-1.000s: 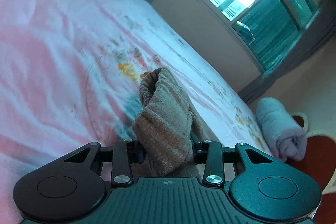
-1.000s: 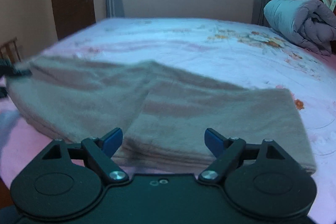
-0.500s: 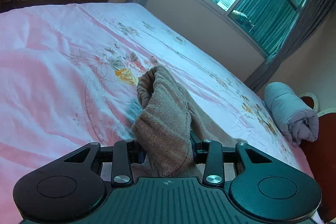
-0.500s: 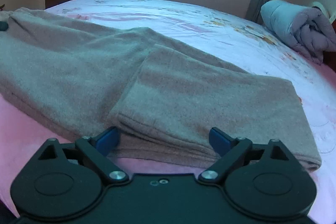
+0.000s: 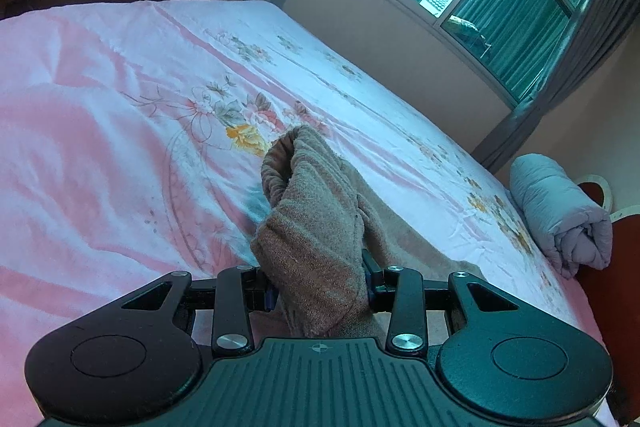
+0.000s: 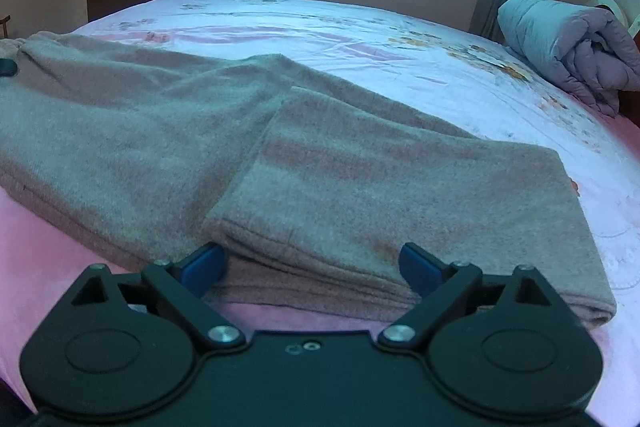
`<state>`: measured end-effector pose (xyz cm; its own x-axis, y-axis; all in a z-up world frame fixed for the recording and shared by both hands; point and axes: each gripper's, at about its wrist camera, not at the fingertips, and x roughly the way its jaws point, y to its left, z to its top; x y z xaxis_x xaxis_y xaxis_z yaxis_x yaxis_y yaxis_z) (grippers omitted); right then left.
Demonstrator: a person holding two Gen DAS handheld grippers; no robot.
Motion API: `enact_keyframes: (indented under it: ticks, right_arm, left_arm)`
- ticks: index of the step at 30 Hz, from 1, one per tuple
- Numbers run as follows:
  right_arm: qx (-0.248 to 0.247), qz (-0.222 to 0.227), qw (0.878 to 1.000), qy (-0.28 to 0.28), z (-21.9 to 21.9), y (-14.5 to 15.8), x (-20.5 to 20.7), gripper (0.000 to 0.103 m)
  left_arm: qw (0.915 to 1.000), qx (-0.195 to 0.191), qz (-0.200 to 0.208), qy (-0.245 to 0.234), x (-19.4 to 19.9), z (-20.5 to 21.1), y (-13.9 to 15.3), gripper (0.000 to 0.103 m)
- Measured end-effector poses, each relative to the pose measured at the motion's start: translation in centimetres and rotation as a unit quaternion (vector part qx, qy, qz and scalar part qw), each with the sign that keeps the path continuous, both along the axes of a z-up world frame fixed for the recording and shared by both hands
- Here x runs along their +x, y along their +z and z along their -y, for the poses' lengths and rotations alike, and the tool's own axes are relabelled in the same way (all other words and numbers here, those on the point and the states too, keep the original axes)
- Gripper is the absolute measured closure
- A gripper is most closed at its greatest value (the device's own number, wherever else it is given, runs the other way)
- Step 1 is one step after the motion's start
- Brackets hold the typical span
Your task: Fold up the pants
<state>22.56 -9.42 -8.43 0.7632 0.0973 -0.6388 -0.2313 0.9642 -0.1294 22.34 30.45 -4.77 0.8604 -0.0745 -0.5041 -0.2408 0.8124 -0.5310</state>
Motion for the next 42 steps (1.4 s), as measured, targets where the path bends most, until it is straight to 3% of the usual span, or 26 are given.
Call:
enact_keyframes:
  ticks: [4,10,11,12,14,16,19,22,26,29,34,36,37,38,40,42]
  right_arm:
    - [-0.006,0.006,1.000,0.007,0.0,-0.6,0.2,0.011]
    - [-0.009,0.015,1.000,0.014,0.0,-0.8,0.0,0.012]
    - [0.002,0.013,1.000,0.013,0.4,0.2,-0.1,0.021]
    - [0.027,0.046,0.999,0.007,1.4,1.7,-1.1,0.021]
    - [0.064,0.121,0.991,0.003,3.7,3.9,-3.8,0.007]
    - [0.089,0.126,0.988,0.001,6.4,4.8,-4.9,0.007]
    - [0.153,0.112,0.980,-0.053,12.3,5.4,-5.3,0.008]
    - [0.203,0.110,0.966,-0.118,18.3,6.0,-5.6,0.008]
    - [0.300,0.092,0.932,-0.180,25.0,5.9,-5.6,0.008]
    - [0.336,0.085,0.914,-0.212,28.7,5.2,-5.9,0.008]
    - [0.427,0.072,0.865,-0.254,33.4,3.0,-7.5,0.008]
    - [0.454,0.060,0.849,-0.265,34.6,2.2,-7.4,0.008]
    - [0.466,0.054,0.841,-0.270,34.9,1.8,-7.2,0.008]
    - [0.481,0.050,0.831,-0.275,35.3,1.4,-7.3,0.008]
    - [0.501,0.042,0.820,-0.272,35.8,1.0,-7.4,0.007]
    - [0.518,0.031,0.821,-0.239,35.4,1.3,-6.8,0.011]
  left_arm:
    - [0.9998,0.007,0.016,-0.008,-0.2,0.6,1.5,0.065]
    - [0.9969,0.042,0.052,-0.042,-0.2,3.5,5.9,0.065]
    - [0.9959,0.049,0.058,-0.048,-0.1,4.1,6.8,0.065]
    - [0.9948,0.057,0.064,-0.055,0.0,4.9,7.6,0.065]
    - [0.9929,0.065,0.072,-0.069,0.4,6.6,9.0,0.065]
    - [0.9902,0.073,0.081,-0.087,1.2,9.0,10.3,0.065]
    - [0.9845,0.088,0.092,-0.121,2.9,13.6,12.0,0.065]
    - [0.9742,0.120,0.096,-0.166,4.9,19.7,13.2,0.065]
    - [0.9538,0.152,0.087,-0.244,7.5,29.1,12.8,0.065]
    - [0.9393,0.163,0.058,-0.296,9.0,35.9,10.7,0.065]
    - [0.9145,0.191,0.001,-0.357,9.0,45.2,5.0,0.065]
    - [0.9103,0.202,0.002,-0.361,8.1,46.9,3.9,0.049]
    - [0.9085,0.188,0.013,-0.373,7.7,47.0,4.1,0.029]
    - [0.9094,0.172,0.018,-0.378,7.1,46.8,4.4,0.023]
    - [0.9150,0.160,0.033,-0.369,5.7,45.0,5.7,0.023]
    - [0.9235,0.156,0.036,-0.349,4.6,42.1,6.8,0.023]
